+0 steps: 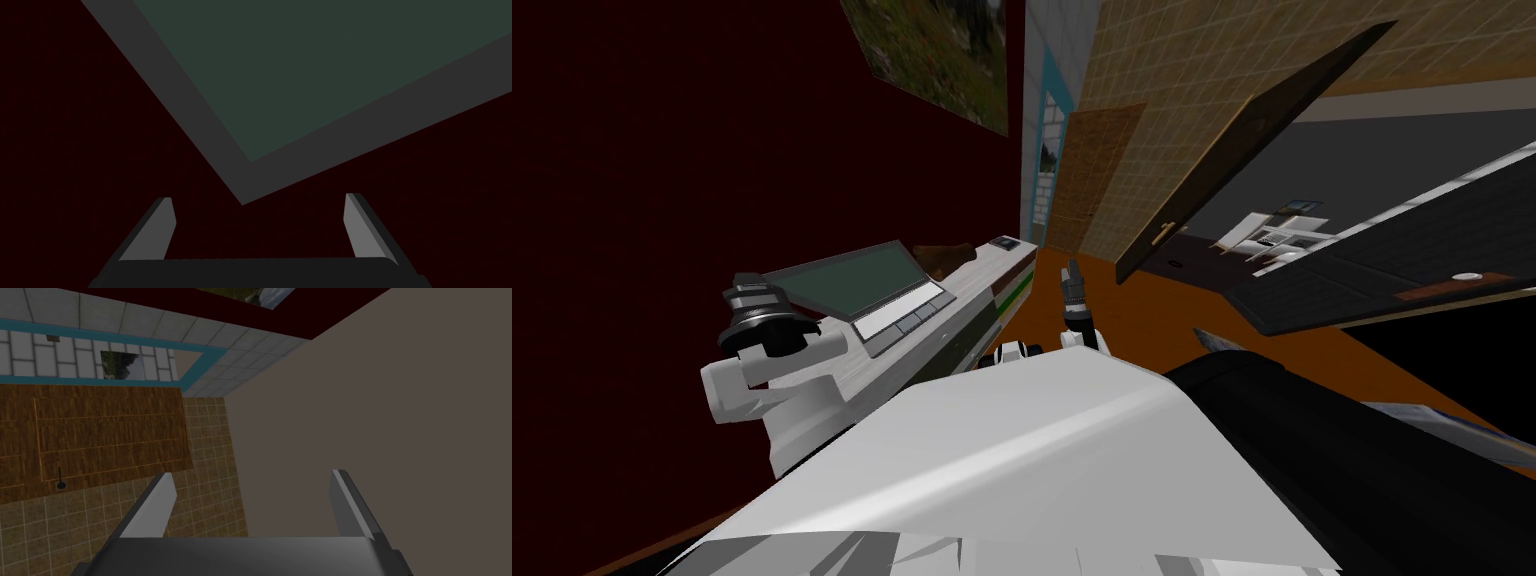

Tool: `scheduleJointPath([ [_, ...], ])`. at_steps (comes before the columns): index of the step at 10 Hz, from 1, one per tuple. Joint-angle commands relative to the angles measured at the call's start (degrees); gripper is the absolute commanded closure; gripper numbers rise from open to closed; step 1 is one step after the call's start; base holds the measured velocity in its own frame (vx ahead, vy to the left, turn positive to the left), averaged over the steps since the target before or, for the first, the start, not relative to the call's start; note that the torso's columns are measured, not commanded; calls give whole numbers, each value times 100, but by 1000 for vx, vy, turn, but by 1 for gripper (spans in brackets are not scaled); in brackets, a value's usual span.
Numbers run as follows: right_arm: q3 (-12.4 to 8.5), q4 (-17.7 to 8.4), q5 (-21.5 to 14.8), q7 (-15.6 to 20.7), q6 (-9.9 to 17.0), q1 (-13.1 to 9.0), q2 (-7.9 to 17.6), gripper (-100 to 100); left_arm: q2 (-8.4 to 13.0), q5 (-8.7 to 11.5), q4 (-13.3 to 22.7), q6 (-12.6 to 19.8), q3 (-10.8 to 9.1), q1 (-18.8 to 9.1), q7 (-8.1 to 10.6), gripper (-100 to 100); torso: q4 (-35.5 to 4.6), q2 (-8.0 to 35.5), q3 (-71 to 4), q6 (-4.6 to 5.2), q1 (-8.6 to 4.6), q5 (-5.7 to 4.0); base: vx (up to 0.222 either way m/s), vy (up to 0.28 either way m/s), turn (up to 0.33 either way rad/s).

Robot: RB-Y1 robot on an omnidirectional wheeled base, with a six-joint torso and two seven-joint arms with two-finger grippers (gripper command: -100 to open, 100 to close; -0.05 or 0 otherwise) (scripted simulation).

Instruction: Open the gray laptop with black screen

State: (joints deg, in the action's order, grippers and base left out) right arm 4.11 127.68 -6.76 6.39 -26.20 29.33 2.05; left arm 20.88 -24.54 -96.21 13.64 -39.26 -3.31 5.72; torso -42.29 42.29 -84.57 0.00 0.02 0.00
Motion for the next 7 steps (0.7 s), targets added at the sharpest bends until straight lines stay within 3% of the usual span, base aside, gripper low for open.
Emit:
scheduleJointPath([
  [1,0,0,0,0,0,0,0,0,148,37,24,281,84,-68,22,-100,1,-1,-1,0,0,0,-22,13,-30],
  [7,0,0,0,0,0,0,0,0,582,164,92,1051,330,-243,86,-100,-1,2,1,0,0,0,-30,15,-44],
])
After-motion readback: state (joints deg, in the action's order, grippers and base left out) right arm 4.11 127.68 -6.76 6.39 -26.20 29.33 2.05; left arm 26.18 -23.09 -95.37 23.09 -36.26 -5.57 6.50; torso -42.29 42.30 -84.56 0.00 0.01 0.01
